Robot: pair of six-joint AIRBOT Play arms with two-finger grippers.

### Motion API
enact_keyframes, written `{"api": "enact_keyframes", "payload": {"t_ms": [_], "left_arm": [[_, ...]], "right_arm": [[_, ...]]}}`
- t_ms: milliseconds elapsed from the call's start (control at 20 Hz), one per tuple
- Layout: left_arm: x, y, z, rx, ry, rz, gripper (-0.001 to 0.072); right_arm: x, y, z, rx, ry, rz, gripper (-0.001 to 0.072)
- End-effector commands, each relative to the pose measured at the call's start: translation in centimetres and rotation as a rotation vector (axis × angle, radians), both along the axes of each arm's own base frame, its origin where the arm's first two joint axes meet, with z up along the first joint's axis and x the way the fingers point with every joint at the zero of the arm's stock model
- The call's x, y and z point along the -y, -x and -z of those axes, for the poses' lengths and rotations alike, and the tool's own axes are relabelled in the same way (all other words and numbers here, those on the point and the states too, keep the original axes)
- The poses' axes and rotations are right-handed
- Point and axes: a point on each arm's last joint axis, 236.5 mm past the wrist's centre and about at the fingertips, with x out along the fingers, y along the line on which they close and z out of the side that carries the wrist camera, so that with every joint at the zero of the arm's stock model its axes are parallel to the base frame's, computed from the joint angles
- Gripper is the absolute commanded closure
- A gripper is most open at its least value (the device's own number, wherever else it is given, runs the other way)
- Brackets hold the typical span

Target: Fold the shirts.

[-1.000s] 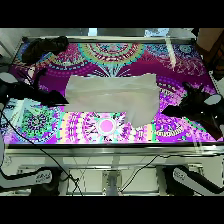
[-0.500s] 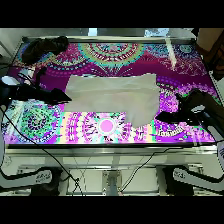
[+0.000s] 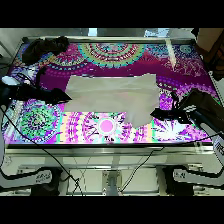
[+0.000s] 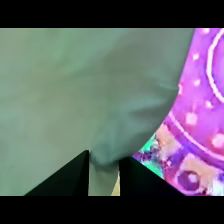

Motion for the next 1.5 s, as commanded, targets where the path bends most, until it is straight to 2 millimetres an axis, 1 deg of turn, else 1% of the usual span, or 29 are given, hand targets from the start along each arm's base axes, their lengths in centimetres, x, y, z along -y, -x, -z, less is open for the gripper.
{"api": "enact_keyframes", "payload": {"t_ms": [0,50,100,150,200,250,300,350,400,450,500,550,650,750,850,950,1200,1350,1400,1450], "left_arm": [[0.0,0.0,0.0,0.001,-0.002,-0.001,0.0325],[-0.1,-0.1,0.0,0.004,-0.004,-0.003,0.0324],[-0.3,-0.4,0.2,0.012,-0.013,-0.011,0.0323],[-0.6,-0.8,0.4,0.025,-0.030,-0.026,0.0300],[-1.1,-1.4,0.7,0.038,-0.055,-0.047,0.0273],[-1.8,-1.8,1.2,0.043,-0.086,-0.067,0.0271],[-2.9,-2.0,2.0,0.037,-0.140,-0.089,0.0224],[-4.4,-1.9,3.1,0.013,-0.213,-0.114,0.0157],[-6.1,-1.5,4.3,-0.026,-0.294,-0.141,0.0130],[-7.4,-1.0,5.4,-0.063,-0.351,-0.147,0.0130],[-8.0,-0.6,6.4,-0.099,-0.378,-0.152,0.0130],[-8.2,-0.5,7.3,-0.132,-0.378,-0.162,0.0130],[-7.4,-0.7,9.2,-0.188,-0.331,-0.172,0.0130],[-6.8,-1.7,11.0,-0.211,-0.286,-0.203,0.0130],[-7.1,-3.2,12.3,-0.193,-0.281,-0.246,0.0130],[-7.7,-4.0,13.3,-0.179,-0.294,-0.275,0.0131],[-7.9,-3.8,15.7,-0.223,-0.304,-0.275,0.0139],[-7.8,-4.2,16.4,-0.228,-0.288,-0.297,0.0141],[-7.5,-4.4,16.3,-0.225,-0.273,-0.304,0.0175],[-7.3,-4.6,16.2,-0.220,-0.261,-0.304,0.0276]], "right_arm": [[0.4,-0.5,0.2,0.018,0.019,0.009,0.0511],[0.2,-0.5,0.1,0.021,0.012,0.002,0.0527],[-0.1,-0.6,-0.1,0.028,0.000,-0.002,0.0592],[-0.5,-0.8,-0.3,0.043,-0.015,-0.011,0.0648],[-0.7,-1.0,-0.6,0.059,-0.025,-0.017,0.0676],[-0.8,-1.2,-0.7,0.066,-0.032,-0.014,0.0686],[-0.9,-1.2,-0.8,0.068,-0.035,-0.011,0.0686],[-0.9,-1.2,-0.8,0.068,-0.034,-0.013,0.0686],[-0.9,-1.2,-0.8,0.072,-0.033,-0.021,0.0686],[-0.9,-1.2,-0.8,0.073,-0.032,-0.025,0.0686],[-0.9,-1.2,-0.8,0.073,-0.032,-0.025,0.0686],[-0.9,-1.2,-0.8,0.074,-0.032,-0.025,0.0686],[-0.9,-1.2,-0.8,0.073,-0.032,-0.025,0.0685],[-1.1,-1.1,-0.8,0.070,-0.039,-0.029,0.0686],[-1.2,-0.9,-0.9,0.066,-0.044,-0.034,0.0686],[-1.3,-0.9,-0.9,0.064,-0.047,-0.035,0.0686],[-1.5,-1.2,-1.2,0.070,-0.065,-0.017,0.0686],[-1.5,-1.2,-1.2,0.071,-0.066,-0.015,0.0686],[-1.5,-1.2,-1.2,0.071,-0.066,-0.014,0.0686],[-1.5,-1.2,-1.2,0.071,-0.066,-0.014,0.0686]]}}
